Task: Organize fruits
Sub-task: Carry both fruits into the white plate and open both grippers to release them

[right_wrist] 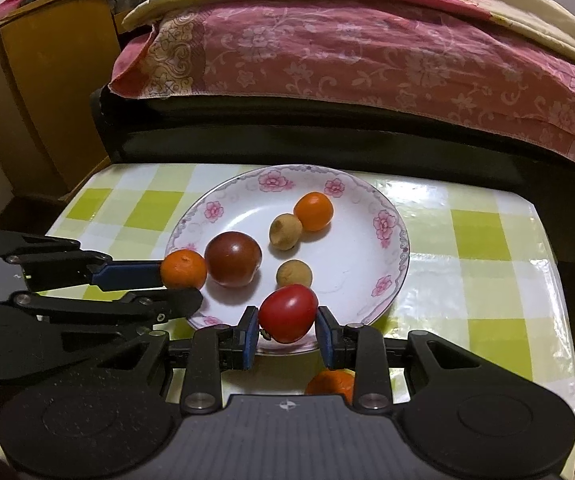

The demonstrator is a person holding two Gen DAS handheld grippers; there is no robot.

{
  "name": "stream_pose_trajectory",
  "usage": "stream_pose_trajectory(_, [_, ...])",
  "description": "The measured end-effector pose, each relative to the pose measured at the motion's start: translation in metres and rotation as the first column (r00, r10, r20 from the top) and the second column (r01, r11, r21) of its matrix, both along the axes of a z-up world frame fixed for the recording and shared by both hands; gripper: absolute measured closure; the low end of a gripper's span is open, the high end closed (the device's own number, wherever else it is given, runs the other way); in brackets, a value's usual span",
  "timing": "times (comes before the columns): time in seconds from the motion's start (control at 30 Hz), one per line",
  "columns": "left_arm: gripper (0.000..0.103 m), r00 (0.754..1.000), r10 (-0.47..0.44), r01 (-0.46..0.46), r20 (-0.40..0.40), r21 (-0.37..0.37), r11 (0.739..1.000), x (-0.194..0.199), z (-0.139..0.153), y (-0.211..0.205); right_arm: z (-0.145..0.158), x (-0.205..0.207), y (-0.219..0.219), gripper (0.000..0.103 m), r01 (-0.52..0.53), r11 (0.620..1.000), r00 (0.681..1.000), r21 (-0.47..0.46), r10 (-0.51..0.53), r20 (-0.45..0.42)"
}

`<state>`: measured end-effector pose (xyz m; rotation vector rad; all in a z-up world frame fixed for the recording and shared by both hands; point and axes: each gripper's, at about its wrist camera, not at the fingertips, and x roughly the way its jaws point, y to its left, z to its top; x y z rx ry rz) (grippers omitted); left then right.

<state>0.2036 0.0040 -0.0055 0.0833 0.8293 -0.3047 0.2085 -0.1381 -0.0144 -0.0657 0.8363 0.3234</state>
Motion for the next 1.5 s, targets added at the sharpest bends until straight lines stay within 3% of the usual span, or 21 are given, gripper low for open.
stream_pose_trajectory(0.6, [0.067, 1.0, 0.02, -0.02, 0.011, -0.006, 1.0, 0.006, -0.001, -0.001, 0.002, 0.005, 0.0, 0.073, 0.018, 1.0, 1.0, 0.001, -0.018, 0.026])
stream_pose_trajectory(0.87, [0.061, 0.999, 0.028, -0.028, 0.017, -0.001, 1.0, 0.006, -0.001, -0.001, 0.004, 0.003, -0.001, 0.072, 0.026, 1.0, 0.999, 0.0, -0.026, 0.034])
stream_pose_trajectory(1.5, [0.057, 0.997, 0.043, -0.043, 0.058, 0.006, 0.999, -0.005, 0.012, 0.002, 0.013, -0.007, -0.009, 0.068, 0.032, 0.999, 0.998, -0.023, -0.031, 0.063])
